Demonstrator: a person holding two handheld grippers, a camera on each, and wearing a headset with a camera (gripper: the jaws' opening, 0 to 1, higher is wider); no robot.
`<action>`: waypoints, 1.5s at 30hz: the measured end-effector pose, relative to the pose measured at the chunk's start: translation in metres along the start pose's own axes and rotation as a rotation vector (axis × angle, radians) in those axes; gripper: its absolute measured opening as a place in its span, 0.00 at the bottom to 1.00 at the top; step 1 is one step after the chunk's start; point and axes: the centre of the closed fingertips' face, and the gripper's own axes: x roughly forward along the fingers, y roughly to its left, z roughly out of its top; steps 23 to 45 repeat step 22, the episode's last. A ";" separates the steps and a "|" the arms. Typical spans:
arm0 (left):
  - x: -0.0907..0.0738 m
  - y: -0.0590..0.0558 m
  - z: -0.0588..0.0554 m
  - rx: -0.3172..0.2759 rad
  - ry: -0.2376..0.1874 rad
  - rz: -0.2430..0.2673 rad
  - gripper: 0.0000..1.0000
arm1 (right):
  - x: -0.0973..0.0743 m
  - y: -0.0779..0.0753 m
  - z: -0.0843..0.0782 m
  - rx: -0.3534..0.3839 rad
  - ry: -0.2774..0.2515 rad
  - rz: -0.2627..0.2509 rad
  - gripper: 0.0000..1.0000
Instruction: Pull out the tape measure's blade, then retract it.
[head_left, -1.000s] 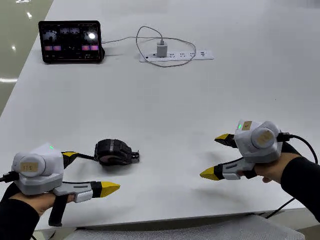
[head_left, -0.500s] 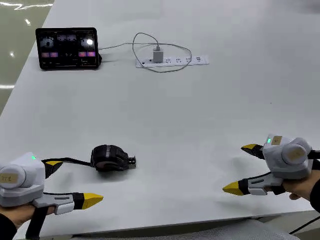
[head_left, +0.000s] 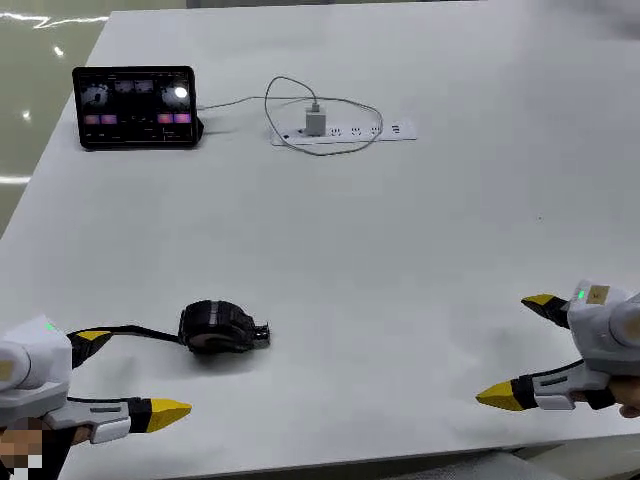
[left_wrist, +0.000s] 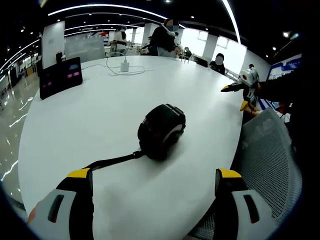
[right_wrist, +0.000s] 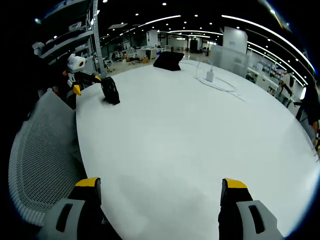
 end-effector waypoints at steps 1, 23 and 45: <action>0.000 0.000 0.000 0.001 0.001 0.000 0.99 | -0.001 0.000 0.000 0.001 0.001 0.001 0.99; 0.004 -0.007 0.004 -0.011 -0.016 -0.026 0.99 | -0.008 0.008 -0.008 0.027 0.007 0.005 0.99; 0.004 -0.007 0.004 -0.011 -0.016 -0.026 0.99 | -0.008 0.008 -0.008 0.027 0.007 0.005 0.99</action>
